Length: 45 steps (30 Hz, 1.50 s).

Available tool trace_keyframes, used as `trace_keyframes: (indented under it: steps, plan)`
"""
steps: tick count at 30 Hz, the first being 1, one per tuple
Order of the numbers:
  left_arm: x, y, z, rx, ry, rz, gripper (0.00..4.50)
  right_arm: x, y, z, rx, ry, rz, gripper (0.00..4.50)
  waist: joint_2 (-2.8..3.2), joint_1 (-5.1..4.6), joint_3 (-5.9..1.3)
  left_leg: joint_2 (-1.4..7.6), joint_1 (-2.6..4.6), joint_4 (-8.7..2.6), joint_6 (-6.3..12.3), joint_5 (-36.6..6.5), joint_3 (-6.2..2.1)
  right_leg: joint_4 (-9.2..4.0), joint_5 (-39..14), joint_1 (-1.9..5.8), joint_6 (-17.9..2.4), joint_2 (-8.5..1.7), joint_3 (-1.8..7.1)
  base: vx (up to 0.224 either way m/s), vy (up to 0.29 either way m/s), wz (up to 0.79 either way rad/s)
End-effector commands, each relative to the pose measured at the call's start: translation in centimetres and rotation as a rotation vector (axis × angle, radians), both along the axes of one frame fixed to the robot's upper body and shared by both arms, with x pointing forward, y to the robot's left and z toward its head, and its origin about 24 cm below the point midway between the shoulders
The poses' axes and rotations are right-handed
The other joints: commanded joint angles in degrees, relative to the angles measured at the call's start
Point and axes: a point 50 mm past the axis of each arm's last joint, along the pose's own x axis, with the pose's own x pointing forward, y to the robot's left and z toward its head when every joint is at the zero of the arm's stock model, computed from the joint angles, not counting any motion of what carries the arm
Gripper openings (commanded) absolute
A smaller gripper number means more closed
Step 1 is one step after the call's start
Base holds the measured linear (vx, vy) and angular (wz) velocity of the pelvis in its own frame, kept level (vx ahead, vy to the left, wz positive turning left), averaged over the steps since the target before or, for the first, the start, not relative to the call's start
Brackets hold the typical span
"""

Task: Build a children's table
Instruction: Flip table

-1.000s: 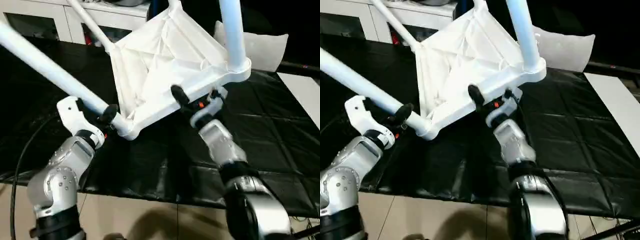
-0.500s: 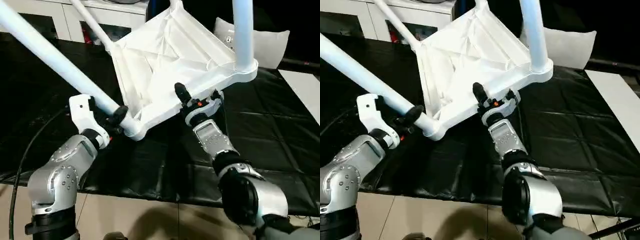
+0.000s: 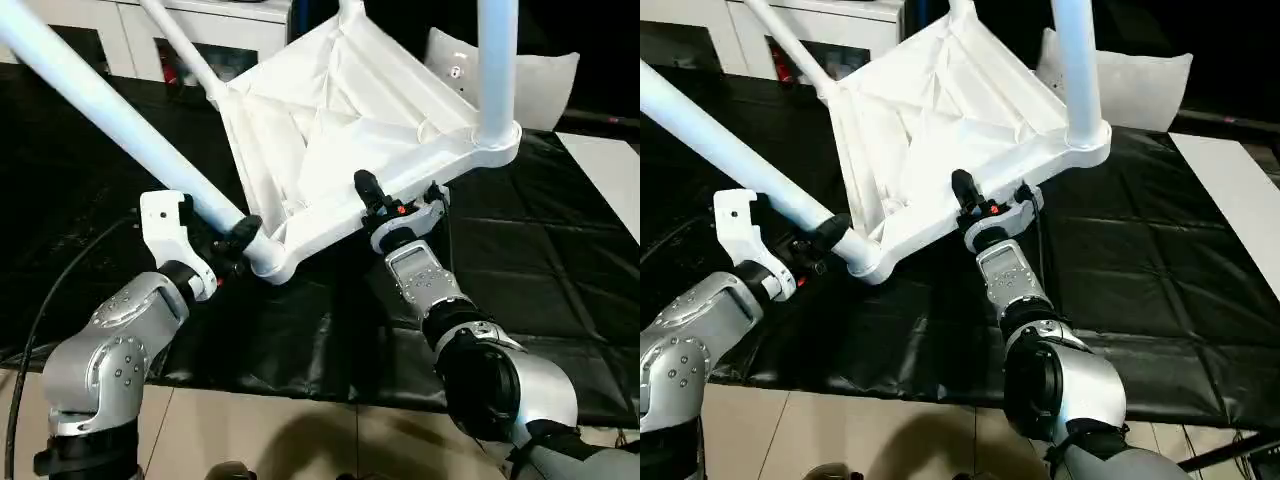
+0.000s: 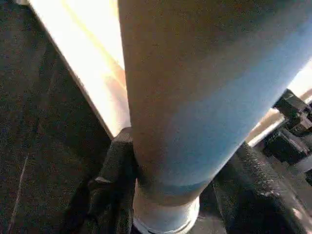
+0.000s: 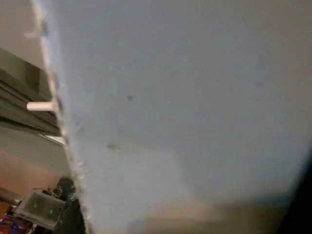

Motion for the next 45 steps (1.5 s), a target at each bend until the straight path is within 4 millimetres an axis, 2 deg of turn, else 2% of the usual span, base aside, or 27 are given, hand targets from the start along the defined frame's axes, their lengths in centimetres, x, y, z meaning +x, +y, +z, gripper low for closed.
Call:
trace_keyframes:
  steps: [1,3,4,5,6,7,8,13,15,16,17,18,19,21,25,27,31,33,34,37,38,40,41,42,43,44,45]
  plan:
    - [-1.1,-2.5,-3.0,0.021,0.128,-0.165,1.93,1.5,0.3,4.4,-0.042,-0.199,0.017,1.94,0.27,-0.24,-3.96,3.99,0.11,-3.98,2.89,-2.79,-1.13,-3.41,-8.52,3.60,-9.73,-6.15,4.40,0.000,0.000,0.00]
    - [-1.1,-2.5,-2.9,0.008,0.121,-0.161,1.93,1.5,0.1,4.5,-0.047,-0.204,0.012,1.93,0.58,-0.27,-4.04,4.03,0.09,-3.87,2.91,-1.96,-1.09,-3.13,-7.59,3.66,-10.10,-6.26,4.45,0.000,0.000,0.00]
    - [-1.1,-2.5,-2.9,-0.001,0.119,-0.161,1.93,1.5,0.0,4.5,-0.048,-0.206,0.010,1.93,0.51,-0.43,-4.01,4.06,0.00,-3.86,2.99,-1.65,-1.08,-3.04,-6.68,3.69,-10.46,-6.23,4.45,0.000,0.000,0.00]
    - [-1.3,-2.4,-2.9,0.013,0.108,-0.162,1.93,1.6,-0.3,4.6,-0.051,-0.210,-0.006,1.93,1.02,-0.39,-4.01,4.05,0.07,-3.84,2.96,-1.66,-1.13,-3.01,-6.42,3.65,-10.62,-6.25,4.45,0.000,0.000,0.00]
    - [-1.4,-2.2,-3.0,0.026,0.098,-0.161,2.28,1.7,-0.7,4.7,-0.054,-0.211,-0.022,1.93,0.70,-0.63,-3.98,4.04,0.02,-3.85,3.14,-2.07,-1.05,-3.12,-6.45,3.68,-10.72,-6.18,4.46,0.000,0.000,0.00]
    - [-1.8,-1.7,-3.2,0.045,0.082,-0.161,2.49,1.8,-1.6,4.8,-0.058,-0.212,-0.072,1.93,1.16,-0.64,-3.90,4.00,0.05,-3.91,3.21,-2.70,-1.14,-3.34,-7.11,3.63,-10.60,-6.14,4.40,0.000,0.000,0.00]
    - [-1.9,-1.6,-3.3,0.045,0.081,-0.163,2.63,1.9,-1.9,4.9,-0.059,-0.211,-0.085,1.93,1.02,-0.72,-3.90,4.02,0.01,-3.90,3.19,-3.02,-1.11,-3.36,-7.54,3.70,-10.59,-6.22,4.42,0.000,0.000,0.00]
    - [-3.0,-0.7,-3.8,0.120,0.036,-0.221,2.72,2.0,-4.1,4.9,-0.063,-0.203,-0.175,1.93,1.28,-0.84,-3.94,3.97,0.19,-3.86,3.38,-2.74,-1.09,-3.13,-7.90,3.59,-10.25,-6.10,4.42,0.000,0.000,0.00]
    - [-3.2,-0.3,-3.9,0.154,0.024,-0.226,3.02,2.0,-5.0,5.0,-0.075,-0.205,-0.210,1.93,1.42,-0.78,-3.98,3.95,0.25,-3.75,3.49,-2.43,-0.94,-3.17,-7.19,3.41,-10.75,-5.92,4.46,0.000,0.000,0.00]
    - [-3.3,-0.1,-4.0,0.165,0.020,-0.225,3.02,2.0,-5.4,5.0,-0.081,-0.205,-0.226,1.93,1.59,-0.60,-3.79,3.94,0.22,-3.85,3.27,-3.73,-0.93,-3.45,-8.19,3.34,-10.80,-6.00,4.48,0.000,0.000,0.00]
    - [-3.3,0.1,-4.0,0.175,0.013,-0.223,3.07,2.0,-5.9,5.0,-0.093,-0.204,-0.248,1.93,1.78,-0.44,-3.65,3.90,0.19,-3.93,3.15,-4.66,-0.98,-3.70,-9.42,3.31,-10.52,-6.01,4.44,0.000,0.000,0.00]
    - [-3.3,0.2,-4.0,0.178,0.006,-0.223,3.11,1.9,-6.3,5.0,-0.118,-0.209,-0.260,1.93,1.55,-0.33,-3.54,3.87,0.19,-3.99,2.53,-6.17,-0.94,-3.98,-11.89,3.40,-9.83,-6.07,4.43,0.000,0.000,0.00]
    - [-3.3,0.2,-3.9,0.180,0.001,-0.224,3.23,1.9,-6.5,5.0,-0.141,-0.218,-0.263,1.93,1.84,-0.09,-3.38,3.88,0.30,-4.05,1.97,-7.51,-0.92,-4.33,-14.31,3.22,-9.20,-6.01,4.36,0.000,0.000,0.00]
    - [-3.3,0.2,-3.6,0.197,-0.038,-0.252,3.31,1.7,-7.4,5.1,-0.210,-0.248,-0.287,1.93,1.86,0.34,-3.36,3.98,0.42,-4.11,1.35,-8.31,-0.96,-4.51,-16.39,3.09,-8.20,-6.03,4.35,0.000,0.000,0.00]
    - [-3.7,-0.3,-2.8,0.243,-0.130,-0.336,3.34,1.3,-8.6,5.4,-0.264,-0.272,-0.351,1.93,1.82,0.84,-3.32,3.95,0.27,-4.27,1.30,-7.78,-1.03,-4.44,-16.75,3.06,-7.17,-6.01,4.42,0.000,0.000,0.00]
    - [-4.3,-1.1,-1.2,0.256,-0.199,-0.425,3.40,1.0,-9.4,5.7,-0.368,-0.291,-0.391,1.93,1.60,1.04,-3.38,4.16,0.47,-4.30,0.79,-7.21,-0.97,-4.11,-15.81,2.92,-6.97,-6.04,4.48,0.000,0.000,0.00]
    - [-4.7,-1.8,0.1,0.267,-0.247,-0.487,3.79,0.4,-9.7,5.9,-0.476,-0.300,-0.429,1.93,1.38,1.14,-3.34,3.93,0.31,-4.27,0.57,-6.33,-0.76,-3.64,-13.27,2.91,-7.41,-5.78,4.56,0.000,0.000,0.00]
    - [-4.8,-2.0,0.6,0.270,-0.266,-0.495,4.00,0.1,-9.5,6.1,-0.528,-0.318,-0.432,1.93,1.16,1.11,-3.37,3.67,0.05,-4.25,0.62,-5.71,-0.76,-3.68,-13.83,3.17,-6.12,-5.71,4.61,0.000,0.000,0.00]
    - [-4.8,-2.0,0.6,0.270,-0.266,-0.495,4.00,0.1,-9.5,6.1,-0.528,-0.318,-0.432,1.93,0.78,1.05,-3.35,3.55,0.05,-4.21,0.64,-5.72,-0.69,-3.78,-14.58,3.18,-5.22,-5.65,4.64,0.000,0.000,0.00]
    - [-4.6,-2.1,1.7,0.307,-0.307,-0.483,4.26,-1.0,-8.8,6.5,-0.627,-0.340,-0.418,1.93,0.30,0.84,-3.27,3.54,0.05,-4.34,0.30,-5.26,-0.78,-3.89,-15.44,3.15,-3.47,-5.36,4.63,0.000,0.000,0.00]
    - [-4.5,-2.1,1.8,0.311,-0.311,-0.478,4.42,-1.1,-8.7,6.6,-0.642,-0.341,-0.415,1.93,0.34,0.76,-3.36,3.54,-0.06,-4.35,0.09,-4.82,-0.87,-3.69,-14.98,3.26,-2.74,-5.42,4.66,0.000,0.000,0.00]
    - [-3.9,-2.0,2.9,0.344,-0.347,-0.424,4.42,-2.0,-8.3,6.5,-0.771,-0.342,-0.388,1.93,-0.15,0.05,-3.23,3.28,-0.12,-4.38,-0.49,-5.97,-0.84,-4.12,-17.39,3.26,-1.31,-5.30,4.54,0.000,0.000,0.00]
    - [-3.8,-2.0,3.2,0.350,-0.358,-0.413,4.42,-2.2,-8.3,6.5,-0.794,-0.338,-0.383,1.93,-0.03,-0.03,-3.24,3.25,-0.10,-4.35,-0.65,-6.01,-0.88,-4.20,-17.83,3.26,-0.64,-5.26,4.58,0.000,0.000,0.00]
    - [-3.7,-2.0,3.4,0.354,-0.368,-0.406,4.48,-2.3,-8.2,6.5,-0.811,-0.332,-0.379,1.93,-0.33,-0.35,-3.23,3.22,-0.09,-4.40,-0.86,-6.60,-0.92,-4.41,-18.87,3.20,0.12,-5.24,4.50,0.000,0.000,0.00]
    - [-3.4,-2.0,4.2,0.373,-0.416,-0.389,4.50,-2.6,-8.2,6.5,-0.848,-0.313,-0.370,1.93,-0.35,-0.48,-3.19,3.06,0.03,-4.40,-1.17,-7.24,-0.98,-4.76,-20.61,3.20,1.40,-5.12,4.45,0.000,0.000,0.00]
    - [-3.2,-2.0,4.9,0.399,-0.465,-0.375,4.50,-2.9,-8.3,6.6,-0.874,-0.298,-0.370,1.93,-0.69,-0.79,-3.25,3.11,-0.11,-4.34,-1.29,-7.53,-1.02,-4.66,-20.95,3.26,1.63,-5.21,4.46,0.000,0.000,0.00]
    - [-3.0,-2.1,5.8,0.429,-0.510,-0.362,4.50,-3.1,-8.6,6.6,-0.912,-0.274,-0.385,1.93,-0.64,-0.92,-3.10,3.02,-0.08,-4.41,-1.52,-7.76,-1.11,-5.01,-22.27,3.13,2.86,-4.99,4.43,0.000,0.000,0.00]
